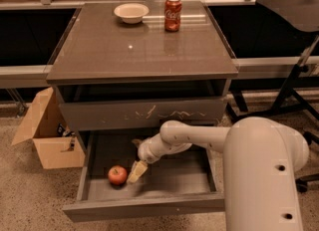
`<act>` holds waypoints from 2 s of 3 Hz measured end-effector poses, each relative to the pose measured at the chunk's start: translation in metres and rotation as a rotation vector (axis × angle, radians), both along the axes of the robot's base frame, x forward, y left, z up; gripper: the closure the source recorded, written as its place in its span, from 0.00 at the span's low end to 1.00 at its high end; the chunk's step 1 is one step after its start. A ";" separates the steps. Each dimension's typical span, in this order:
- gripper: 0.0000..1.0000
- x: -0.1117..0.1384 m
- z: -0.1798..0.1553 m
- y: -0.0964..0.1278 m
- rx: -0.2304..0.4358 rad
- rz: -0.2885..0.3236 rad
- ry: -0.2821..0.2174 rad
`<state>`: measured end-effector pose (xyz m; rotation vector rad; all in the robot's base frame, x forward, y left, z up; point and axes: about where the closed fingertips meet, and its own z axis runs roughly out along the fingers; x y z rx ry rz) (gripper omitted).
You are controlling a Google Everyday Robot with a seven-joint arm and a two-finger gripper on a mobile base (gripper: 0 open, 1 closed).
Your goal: Pick apple from middle drawer and place on counter
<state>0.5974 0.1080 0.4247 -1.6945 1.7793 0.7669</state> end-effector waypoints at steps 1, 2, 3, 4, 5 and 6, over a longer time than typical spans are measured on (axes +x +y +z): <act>0.00 -0.002 -0.012 0.017 0.005 0.006 0.005; 0.00 -0.002 -0.023 0.032 -0.005 0.009 0.007; 0.00 -0.003 -0.033 0.044 -0.014 0.015 0.016; 0.13 -0.006 -0.038 0.054 -0.019 0.030 0.029; 0.42 -0.012 -0.048 0.061 -0.013 0.053 0.045; 0.72 -0.021 -0.051 0.062 -0.002 0.080 0.048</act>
Offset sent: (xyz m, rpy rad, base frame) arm 0.0018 0.0467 -0.0349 -0.0181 0.0037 0.0049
